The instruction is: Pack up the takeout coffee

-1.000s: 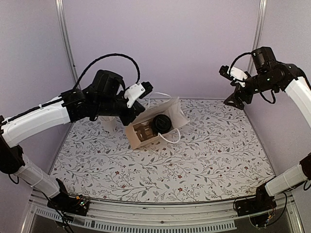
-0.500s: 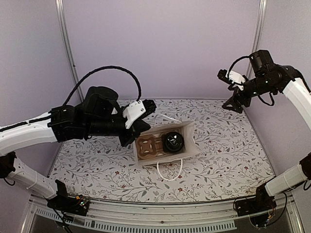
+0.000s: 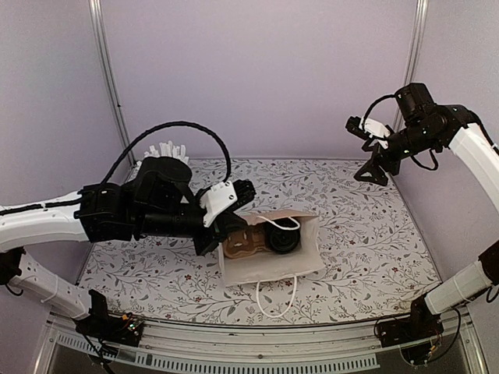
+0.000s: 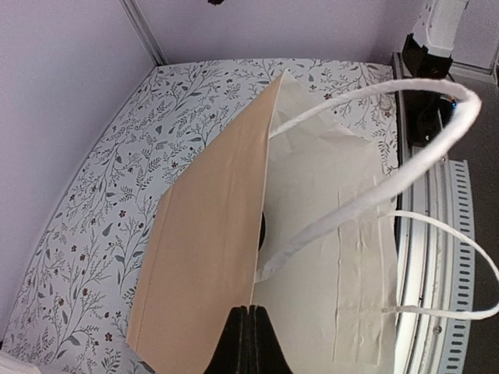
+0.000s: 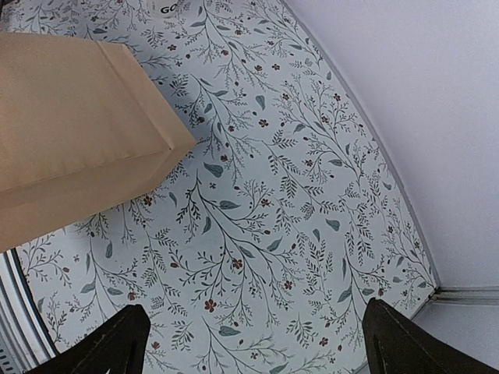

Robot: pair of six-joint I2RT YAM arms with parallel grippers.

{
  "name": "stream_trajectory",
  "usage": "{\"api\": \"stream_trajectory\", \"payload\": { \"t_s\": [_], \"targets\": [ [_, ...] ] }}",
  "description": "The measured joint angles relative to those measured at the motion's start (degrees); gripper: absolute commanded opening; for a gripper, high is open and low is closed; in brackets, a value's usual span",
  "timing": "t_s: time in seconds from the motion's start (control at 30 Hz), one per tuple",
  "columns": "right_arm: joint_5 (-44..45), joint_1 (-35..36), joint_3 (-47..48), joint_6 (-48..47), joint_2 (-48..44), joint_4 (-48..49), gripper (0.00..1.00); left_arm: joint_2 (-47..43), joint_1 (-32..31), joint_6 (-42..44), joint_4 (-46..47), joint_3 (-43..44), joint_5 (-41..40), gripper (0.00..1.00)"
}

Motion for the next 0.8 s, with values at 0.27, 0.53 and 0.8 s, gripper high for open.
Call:
{"api": "stream_trajectory", "payload": {
  "t_s": [0.27,0.53,0.8],
  "targets": [
    [-0.4,0.0,0.1,-0.2,0.3,-0.9,0.99,-2.1,-3.0,-3.2,1.3,-3.6,-0.9,0.0],
    [-1.2,0.0,1.5,-0.3,2.4,-1.4,0.99,-1.1,-1.7,-2.4,3.3,-3.0,-4.5,0.0],
    [-1.3,0.0,1.8,-0.4,2.5,-1.6,0.99,7.4,8.7,0.1,5.7,5.1,-6.5,0.32]
  ]
}}
